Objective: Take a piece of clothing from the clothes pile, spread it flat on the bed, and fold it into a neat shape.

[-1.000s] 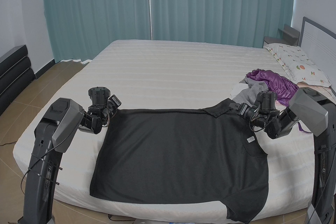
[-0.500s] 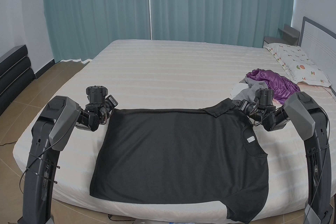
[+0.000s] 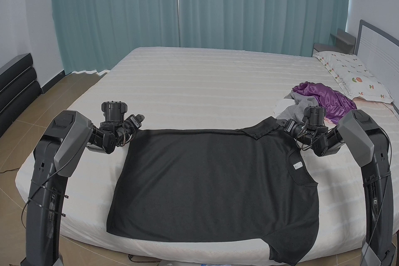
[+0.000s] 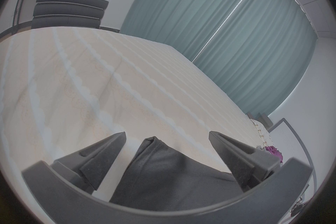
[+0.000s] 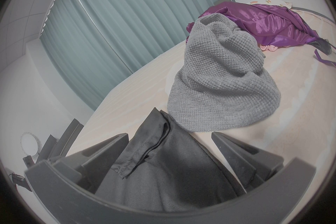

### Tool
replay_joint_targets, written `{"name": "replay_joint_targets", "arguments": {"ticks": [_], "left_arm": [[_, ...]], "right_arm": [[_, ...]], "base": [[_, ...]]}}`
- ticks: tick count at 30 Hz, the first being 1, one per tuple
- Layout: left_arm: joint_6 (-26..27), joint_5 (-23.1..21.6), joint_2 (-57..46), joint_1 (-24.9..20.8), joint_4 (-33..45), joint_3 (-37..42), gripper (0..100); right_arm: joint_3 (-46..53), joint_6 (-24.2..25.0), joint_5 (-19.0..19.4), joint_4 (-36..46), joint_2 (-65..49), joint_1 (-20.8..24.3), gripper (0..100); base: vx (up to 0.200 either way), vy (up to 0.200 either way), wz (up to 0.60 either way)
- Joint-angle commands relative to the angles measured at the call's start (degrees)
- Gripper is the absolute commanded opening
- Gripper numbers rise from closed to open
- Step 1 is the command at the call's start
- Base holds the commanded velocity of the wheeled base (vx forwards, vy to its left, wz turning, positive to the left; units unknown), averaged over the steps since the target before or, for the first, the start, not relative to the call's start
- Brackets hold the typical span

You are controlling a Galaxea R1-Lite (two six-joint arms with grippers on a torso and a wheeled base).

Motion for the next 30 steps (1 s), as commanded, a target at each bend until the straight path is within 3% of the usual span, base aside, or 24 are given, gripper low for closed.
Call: {"name": "replay_joint_targets", "arguments": {"ticks": [1,11,12,17,22,30], "left_arm": [[0.0,-0.6,0.1,0.0,0.0,0.3,100],[-0.2,-2.8,3.6,-0.9,0.3,-3.5,100],[-0.2,-2.8,3.8,-0.9,0.3,-3.5,0],[0.0,-1.7,4.5,-0.6,-0.2,-4.7,0],[-2.1,2.9,5.4,-0.3,-0.1,-8.1,0],[-2.4,3.2,4.9,-0.3,0.1,-8.2,0]], "right_arm": [[0.1,0.1,0.0,-0.1,-0.2,-0.1,100],[0.2,1.9,0.0,-0.1,-0.9,-0.2,100],[0.2,2.0,0.0,-0.1,-1.0,-0.2,100],[-0.1,1.9,0.1,-0.2,-0.8,-0.7,100],[-0.4,1.8,0.1,-0.1,0.4,-0.4,100],[-0.7,1.9,1.2,0.1,1.6,0.1,100]], "base": [[0.0,0.0,0.0],[0.0,0.0,0.0],[0.0,0.0,0.0],[0.0,0.0,0.0],[0.0,0.0,0.0],[0.0,0.0,0.0]]}}
